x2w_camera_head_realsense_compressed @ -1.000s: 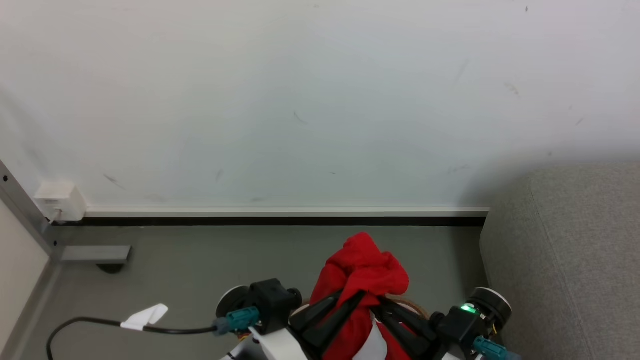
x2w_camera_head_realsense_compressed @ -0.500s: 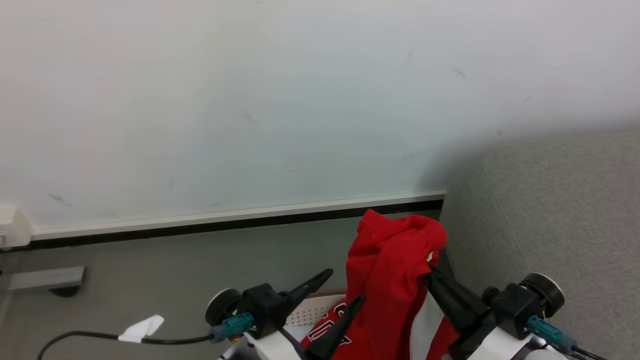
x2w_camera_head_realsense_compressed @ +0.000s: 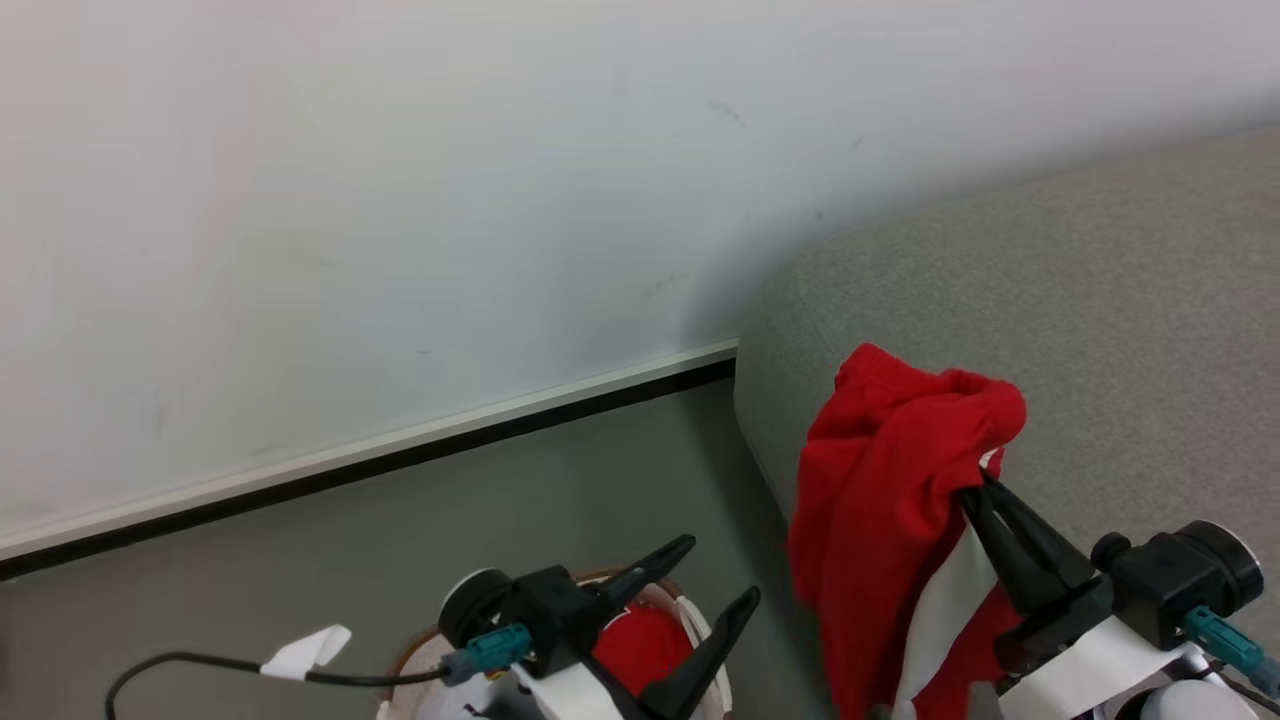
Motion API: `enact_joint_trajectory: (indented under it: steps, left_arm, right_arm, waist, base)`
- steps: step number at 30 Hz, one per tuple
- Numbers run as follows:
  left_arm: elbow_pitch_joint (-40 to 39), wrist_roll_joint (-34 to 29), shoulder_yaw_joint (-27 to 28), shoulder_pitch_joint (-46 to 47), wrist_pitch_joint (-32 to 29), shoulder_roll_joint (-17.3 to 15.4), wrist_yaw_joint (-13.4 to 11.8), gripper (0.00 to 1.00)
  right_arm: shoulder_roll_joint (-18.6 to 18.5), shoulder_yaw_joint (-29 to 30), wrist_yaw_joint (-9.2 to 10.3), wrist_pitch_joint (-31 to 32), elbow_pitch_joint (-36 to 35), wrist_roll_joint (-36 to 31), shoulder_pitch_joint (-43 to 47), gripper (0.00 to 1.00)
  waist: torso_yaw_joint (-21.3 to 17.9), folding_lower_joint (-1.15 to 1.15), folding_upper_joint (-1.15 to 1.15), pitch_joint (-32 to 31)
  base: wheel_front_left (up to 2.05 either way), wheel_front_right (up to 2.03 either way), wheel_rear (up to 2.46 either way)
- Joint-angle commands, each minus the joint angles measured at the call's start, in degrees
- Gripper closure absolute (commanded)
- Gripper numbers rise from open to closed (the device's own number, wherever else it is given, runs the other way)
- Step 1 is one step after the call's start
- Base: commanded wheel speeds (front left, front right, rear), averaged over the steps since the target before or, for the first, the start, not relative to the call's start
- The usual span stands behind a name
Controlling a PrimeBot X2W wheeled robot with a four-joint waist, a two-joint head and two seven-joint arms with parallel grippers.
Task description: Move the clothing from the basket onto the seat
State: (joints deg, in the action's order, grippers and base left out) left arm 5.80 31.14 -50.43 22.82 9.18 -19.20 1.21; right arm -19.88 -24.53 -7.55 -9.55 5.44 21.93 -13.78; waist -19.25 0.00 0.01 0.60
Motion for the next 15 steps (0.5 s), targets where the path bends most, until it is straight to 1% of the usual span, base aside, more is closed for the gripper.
enact_joint_trajectory:
  steps: [1,4,8,12,15]
  left_arm:
    - [0.3,-0.8,0.0,0.4,0.4,-0.1,0.1,0.00]
    - [0.0,-1.0,-0.3,1.1,0.2,0.0,0.1,0.00]
    - [-1.0,-1.4,-0.2,2.6,-0.5,-0.6,0.2,0.00]
    - [-2.7,-2.9,0.0,5.6,-1.6,-1.6,0.8,0.00]
    - [-4.4,-3.9,0.4,8.6,-2.4,-2.6,1.4,0.00]
  right_arm:
    - [-0.2,1.0,0.12,0.3,-0.7,-0.4,0.6,1.00]
    - [0.3,3.3,0.12,0.9,-1.6,-1.0,0.9,1.00]
    - [1.8,7.8,0.12,1.3,-2.3,-1.7,-0.9,1.00]
    - [3.2,14.4,0.12,1.6,-0.7,-2.4,-6.2,1.00]
    - [3.5,20.3,0.12,1.8,1.9,-3.9,-13.2,1.00]
  waist:
    - [-1.0,0.00,-0.01,0.9]
    - [-1.1,0.00,-0.01,2.1]
    - [-0.3,0.00,-0.01,6.0]
    - [1.4,0.00,-0.01,12.1]
    - [3.3,0.00,-0.01,17.7]
  base:
    - [0.00,0.00,0.00]
    - [0.00,0.00,0.00]
    - [0.00,0.00,0.00]
    - [0.00,0.00,0.00]
    - [0.00,0.00,0.00]
